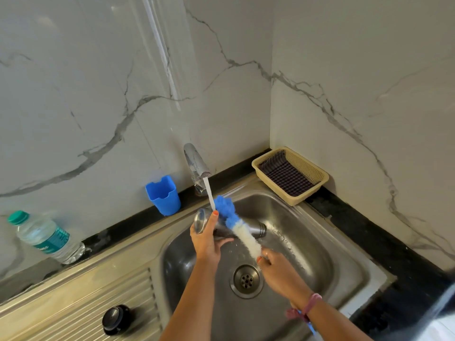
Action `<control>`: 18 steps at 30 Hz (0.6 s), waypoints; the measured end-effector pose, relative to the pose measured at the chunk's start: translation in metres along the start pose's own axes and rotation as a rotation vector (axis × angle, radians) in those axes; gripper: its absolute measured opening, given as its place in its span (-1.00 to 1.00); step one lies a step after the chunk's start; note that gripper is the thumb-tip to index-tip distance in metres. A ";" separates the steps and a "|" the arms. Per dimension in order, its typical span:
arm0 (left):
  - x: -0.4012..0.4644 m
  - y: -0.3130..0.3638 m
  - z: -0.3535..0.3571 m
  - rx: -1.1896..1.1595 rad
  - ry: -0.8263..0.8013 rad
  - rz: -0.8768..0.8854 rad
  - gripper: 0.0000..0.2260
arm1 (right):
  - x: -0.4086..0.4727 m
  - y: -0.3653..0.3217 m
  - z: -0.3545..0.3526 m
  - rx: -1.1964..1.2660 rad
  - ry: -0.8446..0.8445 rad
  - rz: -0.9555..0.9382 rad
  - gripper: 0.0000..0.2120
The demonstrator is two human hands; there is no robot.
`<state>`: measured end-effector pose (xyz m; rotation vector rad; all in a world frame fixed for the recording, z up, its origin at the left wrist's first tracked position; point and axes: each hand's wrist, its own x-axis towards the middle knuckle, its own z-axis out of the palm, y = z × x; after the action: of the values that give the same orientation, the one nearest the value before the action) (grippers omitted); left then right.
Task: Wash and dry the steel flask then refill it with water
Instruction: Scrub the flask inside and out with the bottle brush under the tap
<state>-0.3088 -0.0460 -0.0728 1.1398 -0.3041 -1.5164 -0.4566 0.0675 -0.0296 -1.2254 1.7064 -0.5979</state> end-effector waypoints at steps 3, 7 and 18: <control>0.003 0.002 -0.005 -0.018 0.019 0.011 -0.30 | 0.003 0.010 -0.015 -0.032 0.023 0.070 -0.74; -0.001 0.000 -0.006 0.057 -0.049 -0.005 -0.33 | 0.009 -0.007 -0.007 0.013 0.002 0.004 -0.71; 0.001 0.003 -0.014 0.005 -0.129 -0.007 -0.31 | 0.004 0.003 -0.013 0.004 0.013 0.061 -0.66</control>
<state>-0.2958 -0.0424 -0.0783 1.0500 -0.3920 -1.5995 -0.4699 0.0631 -0.0275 -1.1641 1.7460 -0.5733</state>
